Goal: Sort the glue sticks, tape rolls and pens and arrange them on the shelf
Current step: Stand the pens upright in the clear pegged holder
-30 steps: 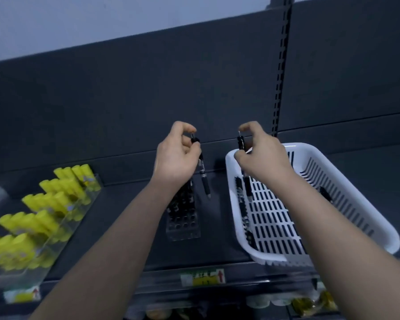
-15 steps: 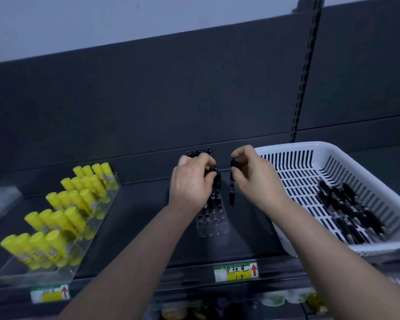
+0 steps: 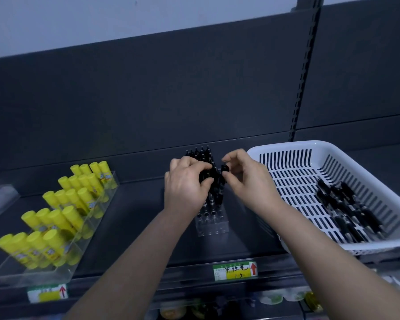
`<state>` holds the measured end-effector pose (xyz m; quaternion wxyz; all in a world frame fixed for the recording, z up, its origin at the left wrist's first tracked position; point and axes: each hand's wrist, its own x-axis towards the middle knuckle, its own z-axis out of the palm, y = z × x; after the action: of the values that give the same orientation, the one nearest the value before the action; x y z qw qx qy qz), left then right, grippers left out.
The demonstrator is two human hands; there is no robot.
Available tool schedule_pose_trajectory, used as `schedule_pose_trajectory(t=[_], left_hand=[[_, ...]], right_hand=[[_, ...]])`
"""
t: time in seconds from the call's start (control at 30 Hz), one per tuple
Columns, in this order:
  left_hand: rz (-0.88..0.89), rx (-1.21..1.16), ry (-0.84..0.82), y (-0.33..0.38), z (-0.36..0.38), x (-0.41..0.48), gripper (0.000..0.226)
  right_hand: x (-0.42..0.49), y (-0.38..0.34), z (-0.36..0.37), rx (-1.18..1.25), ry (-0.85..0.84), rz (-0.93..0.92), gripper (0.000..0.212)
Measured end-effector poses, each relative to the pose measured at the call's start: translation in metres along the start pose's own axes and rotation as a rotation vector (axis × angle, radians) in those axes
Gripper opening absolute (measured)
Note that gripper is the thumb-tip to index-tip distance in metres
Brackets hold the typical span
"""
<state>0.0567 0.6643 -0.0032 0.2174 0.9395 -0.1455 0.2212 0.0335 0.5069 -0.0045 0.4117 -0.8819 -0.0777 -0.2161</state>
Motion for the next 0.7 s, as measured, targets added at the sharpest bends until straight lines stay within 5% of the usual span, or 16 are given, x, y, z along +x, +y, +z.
schedule_pose_trajectory(t=[0.7], left_hand=[[-0.044,-0.088,0.077,0.018,-0.018,0.008,0.023]], right_hand=[[0.003,0.014,0.009,-0.192,-0.173,0.01,0.045]])
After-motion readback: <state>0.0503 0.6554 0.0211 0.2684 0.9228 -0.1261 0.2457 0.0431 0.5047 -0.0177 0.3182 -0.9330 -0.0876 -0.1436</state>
